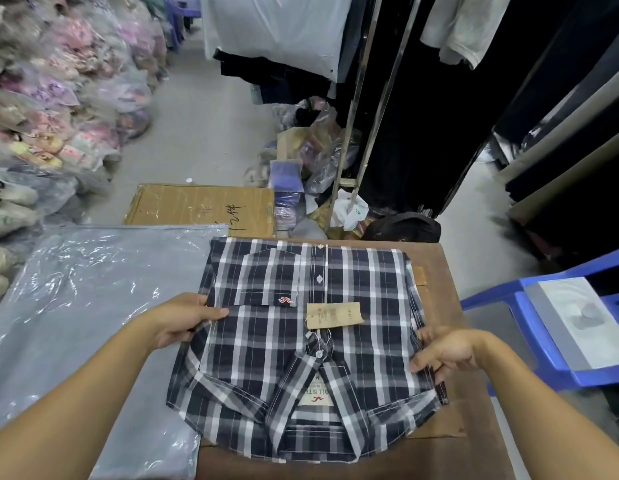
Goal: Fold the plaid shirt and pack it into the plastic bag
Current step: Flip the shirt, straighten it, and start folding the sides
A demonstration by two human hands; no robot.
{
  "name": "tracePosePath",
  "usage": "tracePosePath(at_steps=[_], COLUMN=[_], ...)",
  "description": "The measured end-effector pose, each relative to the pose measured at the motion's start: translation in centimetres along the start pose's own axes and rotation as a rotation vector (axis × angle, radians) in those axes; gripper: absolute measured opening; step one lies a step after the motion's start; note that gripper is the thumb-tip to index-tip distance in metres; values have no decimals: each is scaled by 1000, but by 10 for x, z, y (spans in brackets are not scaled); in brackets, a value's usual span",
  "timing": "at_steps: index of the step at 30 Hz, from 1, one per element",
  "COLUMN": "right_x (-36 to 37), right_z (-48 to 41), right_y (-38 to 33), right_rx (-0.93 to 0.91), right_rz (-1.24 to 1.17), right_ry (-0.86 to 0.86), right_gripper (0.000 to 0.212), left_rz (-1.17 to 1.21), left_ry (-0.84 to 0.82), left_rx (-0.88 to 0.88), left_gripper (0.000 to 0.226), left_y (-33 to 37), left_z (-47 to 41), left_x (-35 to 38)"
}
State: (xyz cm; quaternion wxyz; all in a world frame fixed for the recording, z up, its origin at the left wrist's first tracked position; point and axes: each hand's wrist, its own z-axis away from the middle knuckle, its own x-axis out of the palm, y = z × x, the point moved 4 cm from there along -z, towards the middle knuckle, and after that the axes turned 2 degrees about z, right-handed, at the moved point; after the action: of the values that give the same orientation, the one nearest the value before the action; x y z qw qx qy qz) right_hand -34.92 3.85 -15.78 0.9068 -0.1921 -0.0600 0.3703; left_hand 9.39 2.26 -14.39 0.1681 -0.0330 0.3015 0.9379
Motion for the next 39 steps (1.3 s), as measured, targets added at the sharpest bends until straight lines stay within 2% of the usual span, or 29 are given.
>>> tracePosePath(at_steps=[2,3,5,6,8,9,10,11,12,13,15,17,19,22,25,31,34,36,39], right_x=[2,-1,-13,-21,-38,-44,-40,-27,-12,6,33,40,34,17,-7,-17,-19,-21,-22], right_z=[5,9,14,16,20,19,17,12,2,-11,-45,-74,-85,-74,-64,-62,-45,-29,-13], right_y=[-8,-13,-25,-33,-55,-71,-87,-104,-120,-131,-137,-131,-124,-110,-81,-74,-73,-67,-51], right_rx=[39,60,77,65,-7,-79,-187,-308,-409,-447,-394,-312,-318,-342,-257,-311,-384,-369,-234], right_rz=[87,99,155,210,361,433,482,541,629,750,964,1036,1025,1025,933,745,457,279,142], right_ry=[45,81,181,291,683,921,1093,1192,1205,1137,933,804,781,922,1003,890,1031,1146,1100], right_gripper=[98,95,71,62,44,40,36,34,39,51,67,68,69,71,71,74,67,55,54], left_rz=[-84,-132,-245,-322,-555,-652,-722,-789,-875,-964,-1096,-1131,-1158,-1154,-1072,-962,-916,-953,-1122], left_ry=[72,102,204,309,613,763,841,834,746,636,447,359,337,453,539,436,434,325,42], left_rx=[-9,-14,-35,-35,47,174,333,473,565,608,578,501,489,523,511,461,506,614,711], left_gripper=[23,25,37,48,61,58,54,53,56,63,71,76,78,80,83,89,95,106,130], left_y=[5,7,16,21,36,48,60,70,77,79,73,62,54,48,38,46,58,65,67], left_z=[0,-4,-9,-12,-14,-18,-20,-21,-25,-29,-44,-63,-74,-74,-73,-74,-62,-50,-32], left_x=[0,-2,-9,-15,-21,-17,-4,15,37,59,85,88,84,68,47,44,54,75,114])
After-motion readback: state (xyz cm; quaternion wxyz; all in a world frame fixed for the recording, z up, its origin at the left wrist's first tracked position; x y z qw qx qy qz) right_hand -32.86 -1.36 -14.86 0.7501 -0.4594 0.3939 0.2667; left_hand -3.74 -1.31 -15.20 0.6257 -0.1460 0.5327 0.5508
